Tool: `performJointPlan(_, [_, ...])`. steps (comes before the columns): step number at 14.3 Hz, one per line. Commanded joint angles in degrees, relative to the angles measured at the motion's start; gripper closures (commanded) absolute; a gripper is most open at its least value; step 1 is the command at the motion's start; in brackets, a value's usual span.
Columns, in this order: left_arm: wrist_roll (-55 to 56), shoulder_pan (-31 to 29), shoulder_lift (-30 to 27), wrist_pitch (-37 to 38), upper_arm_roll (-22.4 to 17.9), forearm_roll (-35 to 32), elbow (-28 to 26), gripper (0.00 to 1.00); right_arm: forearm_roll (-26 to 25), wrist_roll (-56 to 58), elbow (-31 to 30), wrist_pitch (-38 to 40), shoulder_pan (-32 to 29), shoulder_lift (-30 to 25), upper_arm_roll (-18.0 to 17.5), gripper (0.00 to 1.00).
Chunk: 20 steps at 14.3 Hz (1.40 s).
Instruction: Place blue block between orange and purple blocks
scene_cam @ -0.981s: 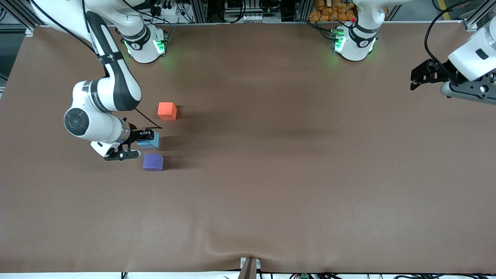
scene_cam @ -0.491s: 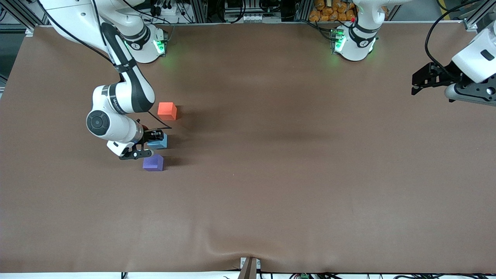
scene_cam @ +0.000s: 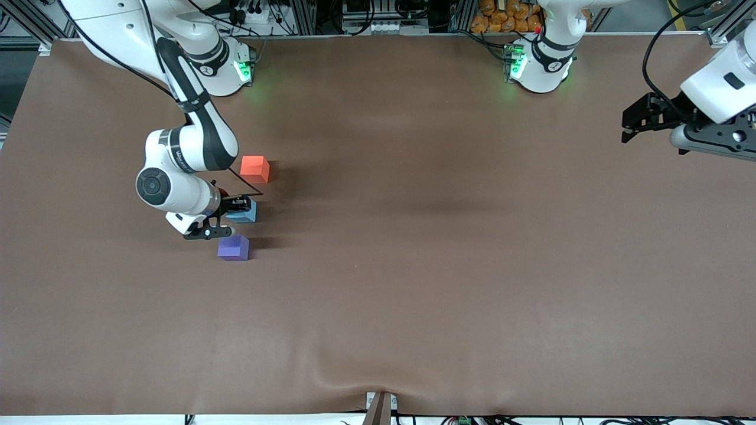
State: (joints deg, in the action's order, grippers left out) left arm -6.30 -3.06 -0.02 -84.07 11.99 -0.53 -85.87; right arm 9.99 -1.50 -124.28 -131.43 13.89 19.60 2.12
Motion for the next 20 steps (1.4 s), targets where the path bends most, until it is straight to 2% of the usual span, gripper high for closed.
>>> performJointPlan(1, [0.9, -0.1, -1.0, 1.5, 0.8, -0.8, 0.4, 0.0, 0.9, -0.6, -1.2, -2.4, 0.4, 0.3, -0.2, 1.0])
performJointPlan(3, [0.9, 2.6, -2.2, 2.9, -2.1, -1.5, 0.4, 0.0, 0.9, -0.7, -1.1, -2.6, 0.4, 0.7, -0.1, 1.0])
performJointPlan(4, [0.5, 4.9, -2.1, 2.9, -4.8, -2.4, 0.3, 0.0, 0.9, -0.7, -1.1, -2.4, 0.3, 0.8, -0.1, 0.87])
performJointPlan(5, [0.5, 5.3, -2.1, 2.9, -5.6, -2.5, 0.3, 0.0, 1.0, -1.0, -1.1, -2.3, 0.1, 0.9, -0.2, 0.14])
performJointPlan(6, [0.6, 5.2, -2.0, 2.9, -5.7, -2.5, 0.3, 0.0, 1.3, -1.8, -0.7, -1.6, 0.1, 0.7, -0.2, 0.0])
performJointPlan(8, [1.0, 4.4, -2.1, 3.3, -6.2, -2.5, 0.3, 0.0, 1.4, -2.5, 3.5, 4.7, 0.0, -0.5, -0.2, 0.0])
performJointPlan(11, [1.0, 4.4, -2.3, 4.1, -6.1, -2.5, 0.4, 0.0, 2.4, -2.5, 21.7, 26.2, -1.3, -0.2, 0.1, 0.0])
performJointPlan(12, [1.1, 4.6, -2.3, 4.1, -5.8, -2.5, 0.4, 0.0, 2.5, -2.5, 27.5, 31.1, -1.9, 0.0, 0.1, 0.0])
performJointPlan(14, [1.3, 4.8, -2.0, 4.1, -5.6, -2.4, 0.3, 0.0, 2.1, -2.3, 35.0, 33.4, -3.2, -0.3, -0.1, 0.0])
performJointPlan(16, [1.7, 4.9, -1.7, 4.1, -5.5, -2.3, 0.1, 0.0, -1.5, -0.4, 44.9, 36.0, -5.4, -0.2, -0.2, 0.0])
performJointPlan(18, [1.9, 5.0, -1.2, 4.1, -5.6, -2.3, 0.1, 0.0, -3.5, 2.8, 51.9, 41.6, -8.7, -0.3, -1.1, 0.0])
performJointPlan(20, [3.1, 5.0, -1.1, 3.9, -5.6, -2.5, 0.4, 0.0, -3.1, 3.2, 53.8, 47.5, -11.2, -1.3, -2.6, 0.0])
